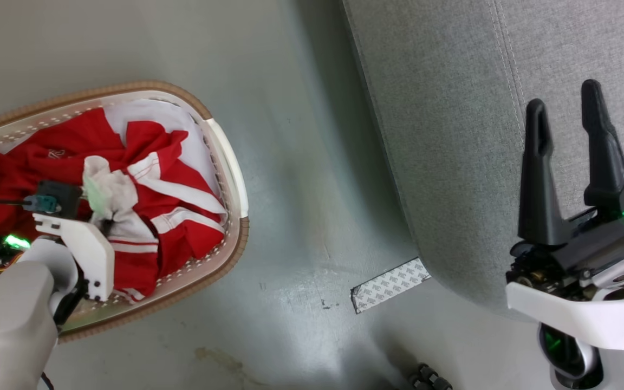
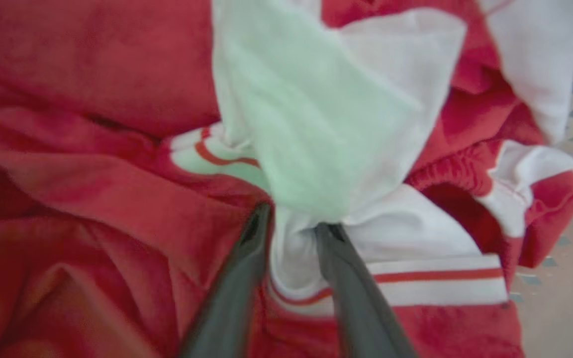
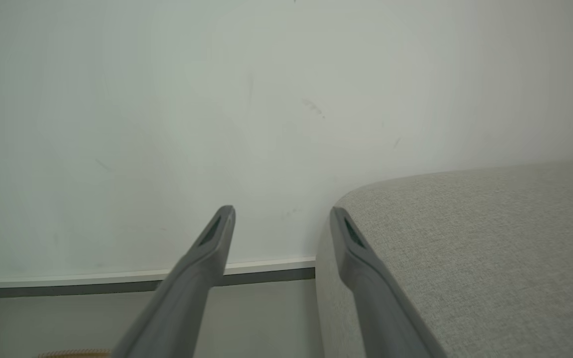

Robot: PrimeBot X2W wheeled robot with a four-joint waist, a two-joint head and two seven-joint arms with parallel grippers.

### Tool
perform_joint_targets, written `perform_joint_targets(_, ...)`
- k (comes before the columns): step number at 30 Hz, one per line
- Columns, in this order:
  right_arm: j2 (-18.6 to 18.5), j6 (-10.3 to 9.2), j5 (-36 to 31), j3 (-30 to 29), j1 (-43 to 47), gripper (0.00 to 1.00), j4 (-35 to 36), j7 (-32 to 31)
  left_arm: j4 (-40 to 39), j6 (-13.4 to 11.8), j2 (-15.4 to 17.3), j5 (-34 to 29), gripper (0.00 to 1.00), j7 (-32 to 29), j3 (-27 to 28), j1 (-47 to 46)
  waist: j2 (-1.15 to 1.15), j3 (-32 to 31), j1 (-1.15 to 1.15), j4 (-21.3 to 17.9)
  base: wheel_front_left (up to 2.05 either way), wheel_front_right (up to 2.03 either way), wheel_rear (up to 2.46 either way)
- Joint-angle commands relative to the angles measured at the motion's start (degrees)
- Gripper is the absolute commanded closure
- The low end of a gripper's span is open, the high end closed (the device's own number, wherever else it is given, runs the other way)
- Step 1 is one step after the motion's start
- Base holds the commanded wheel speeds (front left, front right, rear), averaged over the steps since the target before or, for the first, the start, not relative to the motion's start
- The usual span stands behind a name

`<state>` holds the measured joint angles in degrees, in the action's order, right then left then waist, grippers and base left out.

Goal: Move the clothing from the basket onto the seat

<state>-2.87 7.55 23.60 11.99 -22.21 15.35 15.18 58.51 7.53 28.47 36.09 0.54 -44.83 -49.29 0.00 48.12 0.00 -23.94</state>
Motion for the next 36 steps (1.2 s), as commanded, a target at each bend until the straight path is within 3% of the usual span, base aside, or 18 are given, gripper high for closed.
perform_joint_targets(1,0.0,-0.12,-1.1,0.3,-0.2,0.0,-0.3,0.0,0.7,-0.1,0.1,0.8,1.0,0.4,-0.6,-0.4,0.0,-0.1,0.0,0.3,0.0,0.0,0.0)
perform_joint_targets(16,-0.1,-0.12,-4.2,0.3,-1.6,0.0,-3.4,0.0,2.4,-0.1,-3.3,6.0,1.0,6.9,-6.0,-1.8,0.0,-6.0,0.0,3.6,0.0,0.0,0.0)
perform_joint_targets(28,-0.1,-0.12,-6.4,-1.9,1.4,0.0,-8.0,0.0,-0.1,-0.1,-7.9,10.4,1.0,13.6,-9.4,1.6,0.0,-19.3,0.0,9.3,0.0,0.0,0.0)
perform_joint_targets(36,-0.1,-0.12,-7.8,-2.4,3.6,0.0,-11.9,0.0,-3.1,-0.1,-9.4,11.4,1.0,14.6,-8.4,4.9,0.0,-29.0,0.0,12.8,0.0,0.0,0.0)
